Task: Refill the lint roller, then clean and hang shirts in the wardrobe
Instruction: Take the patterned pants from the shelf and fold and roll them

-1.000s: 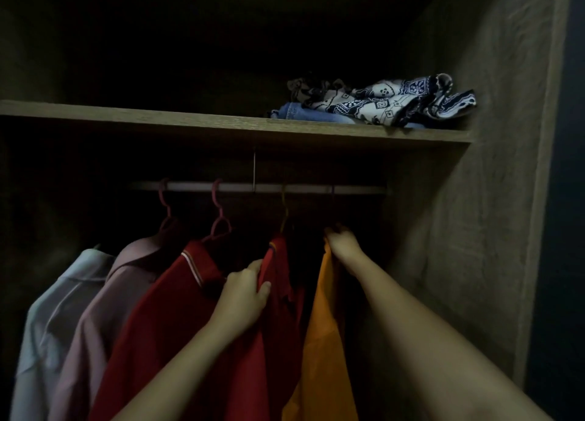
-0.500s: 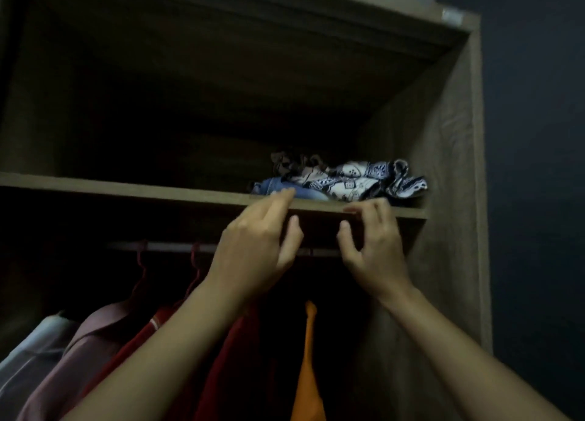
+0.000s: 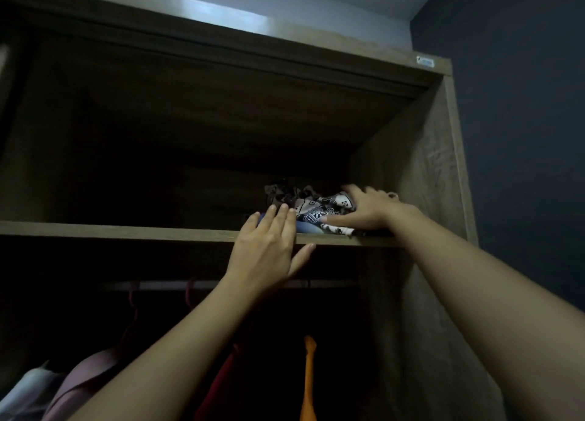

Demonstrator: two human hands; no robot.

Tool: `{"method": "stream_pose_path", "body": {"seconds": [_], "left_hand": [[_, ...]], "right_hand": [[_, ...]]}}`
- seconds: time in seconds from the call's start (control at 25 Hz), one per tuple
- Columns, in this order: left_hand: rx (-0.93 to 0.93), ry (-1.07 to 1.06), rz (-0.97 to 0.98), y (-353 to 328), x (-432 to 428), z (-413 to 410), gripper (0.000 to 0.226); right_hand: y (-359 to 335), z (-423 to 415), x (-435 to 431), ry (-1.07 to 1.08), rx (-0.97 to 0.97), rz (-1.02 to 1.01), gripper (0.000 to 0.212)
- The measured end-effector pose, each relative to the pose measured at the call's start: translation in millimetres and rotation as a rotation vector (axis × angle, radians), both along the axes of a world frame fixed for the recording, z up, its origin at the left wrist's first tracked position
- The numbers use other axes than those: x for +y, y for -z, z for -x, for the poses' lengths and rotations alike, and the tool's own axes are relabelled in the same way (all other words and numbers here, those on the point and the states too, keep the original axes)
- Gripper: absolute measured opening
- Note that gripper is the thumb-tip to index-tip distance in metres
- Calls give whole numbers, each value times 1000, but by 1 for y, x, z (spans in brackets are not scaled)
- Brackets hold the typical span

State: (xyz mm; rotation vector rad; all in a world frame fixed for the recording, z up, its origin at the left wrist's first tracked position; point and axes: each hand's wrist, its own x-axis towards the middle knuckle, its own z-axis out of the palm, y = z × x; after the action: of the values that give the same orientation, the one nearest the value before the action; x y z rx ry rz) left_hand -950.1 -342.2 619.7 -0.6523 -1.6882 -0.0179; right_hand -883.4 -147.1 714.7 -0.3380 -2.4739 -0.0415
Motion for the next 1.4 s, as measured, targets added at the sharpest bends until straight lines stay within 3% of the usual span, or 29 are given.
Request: {"method": "stream_pose_path", "body": {"seconds": [0.12, 0.24, 0.32, 0.48, 0.6, 0.68, 0.84, 0.96, 1.04, 1.16, 1.4], "left_hand": [[30, -3, 9, 0, -2, 3, 72], [68, 13, -4, 1, 0, 6, 74], [52, 16, -12, 0, 2, 5, 76], [-28, 20, -7, 0, -1, -3, 85], [-212, 176, -78, -8, -5, -15, 90], [-336, 286, -147, -21, -7, -30, 97], [-346, 436, -194, -45, -9, -58, 109], [-296, 510, -279, -45, 0, -81, 99], [-304, 659, -383, -30, 5, -95, 81], [-462, 832, -430, 4, 5, -124, 63], [-681, 756, -209, 94, -5, -183, 55]], "right_hand": [[-3, 7, 0, -184, -77, 195, 92], [2, 14, 5, -235, 107, 90, 49], [9, 13, 3, -201, 208, -38, 31], [20, -12, -18, -272, 468, -226, 32], [23, -47, -25, -336, 614, -282, 35], [21, -72, -24, -414, 715, -255, 34], [11, -132, -28, -561, 949, -166, 31], [3, -182, -33, -623, 1080, -116, 26], [4, -205, -30, -598, 1102, -113, 24], [25, -227, -15, -502, 1041, -97, 23], [119, -239, 21, -340, 734, 20, 19]]}}
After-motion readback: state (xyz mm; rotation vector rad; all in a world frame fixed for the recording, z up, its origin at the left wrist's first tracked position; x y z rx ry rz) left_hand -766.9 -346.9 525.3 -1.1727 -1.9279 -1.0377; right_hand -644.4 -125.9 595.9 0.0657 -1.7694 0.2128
